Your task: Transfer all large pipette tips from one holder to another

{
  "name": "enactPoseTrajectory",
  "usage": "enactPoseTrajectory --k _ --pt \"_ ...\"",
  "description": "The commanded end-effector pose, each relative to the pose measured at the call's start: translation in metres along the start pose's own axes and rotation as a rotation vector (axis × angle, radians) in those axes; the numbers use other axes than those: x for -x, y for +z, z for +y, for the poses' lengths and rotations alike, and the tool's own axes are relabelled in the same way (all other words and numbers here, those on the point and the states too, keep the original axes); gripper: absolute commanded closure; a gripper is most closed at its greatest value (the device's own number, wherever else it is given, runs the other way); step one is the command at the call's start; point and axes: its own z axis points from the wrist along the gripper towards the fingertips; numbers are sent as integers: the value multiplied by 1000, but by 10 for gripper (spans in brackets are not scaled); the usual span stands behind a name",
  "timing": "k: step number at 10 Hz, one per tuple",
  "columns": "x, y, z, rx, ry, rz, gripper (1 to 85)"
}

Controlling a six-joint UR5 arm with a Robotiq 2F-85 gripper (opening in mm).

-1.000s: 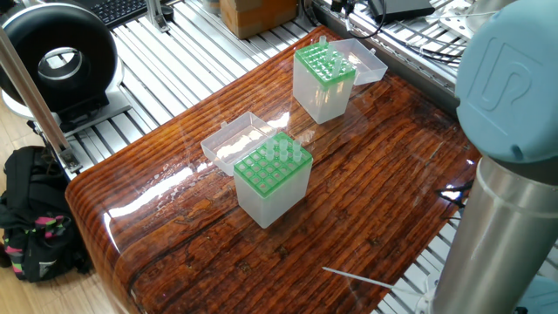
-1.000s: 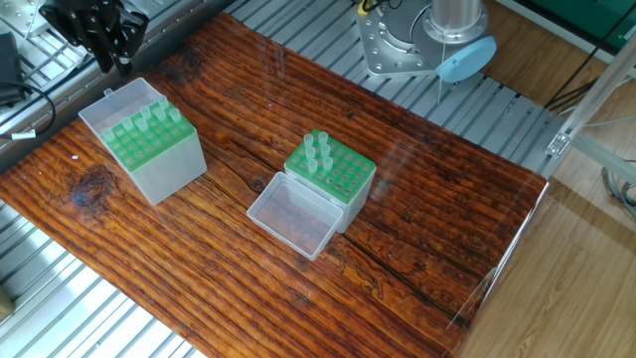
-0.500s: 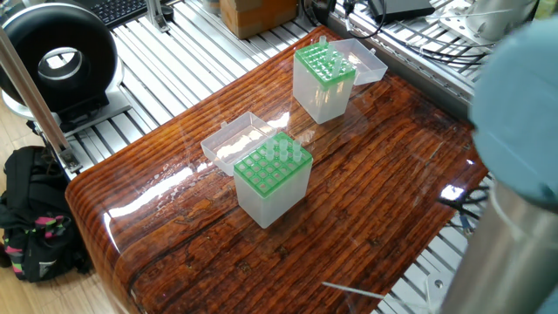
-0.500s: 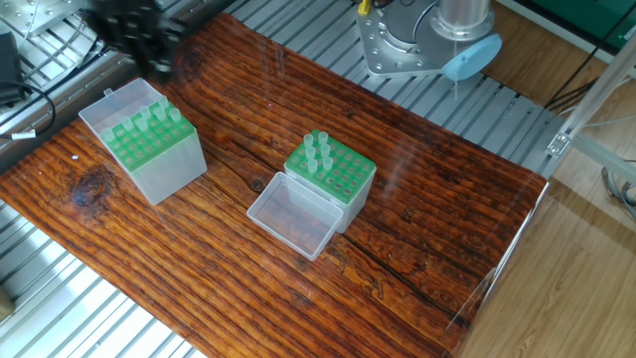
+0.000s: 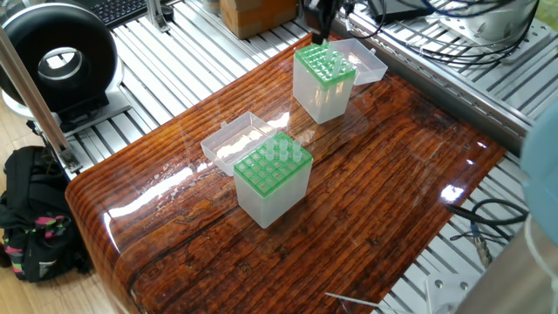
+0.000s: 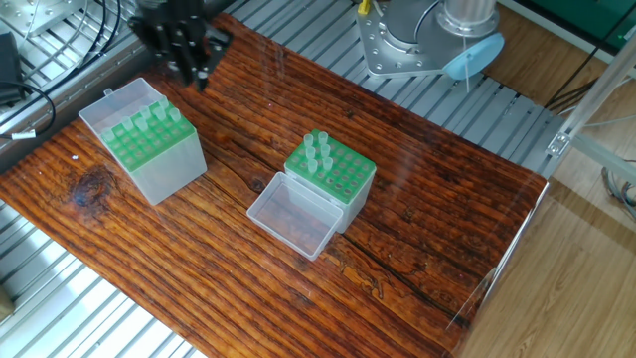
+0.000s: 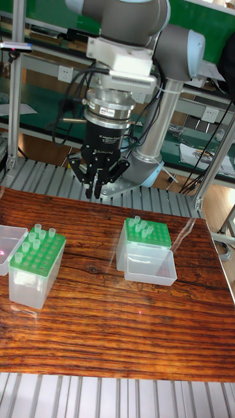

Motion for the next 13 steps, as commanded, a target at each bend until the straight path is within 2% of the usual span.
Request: enactPoseTrajectory --k 1,3,5,6,7,8,10,11,13 --pt "-32 1 -4 -39 -125 103 633" --pt "-29 1 -1 -25 -196 93 607" --pt "-15 6 26 44 -169 30 543" --pt "-1 14 52 37 -120 -1 543" --pt "8 21 81 34 -63 -9 550" --pt "12 31 111 41 5 -21 567" --pt "22 55 157 69 78 -81 573" --pt "25 60 166 62 93 -102 573" --pt "20 59 155 7 92 -75 613"
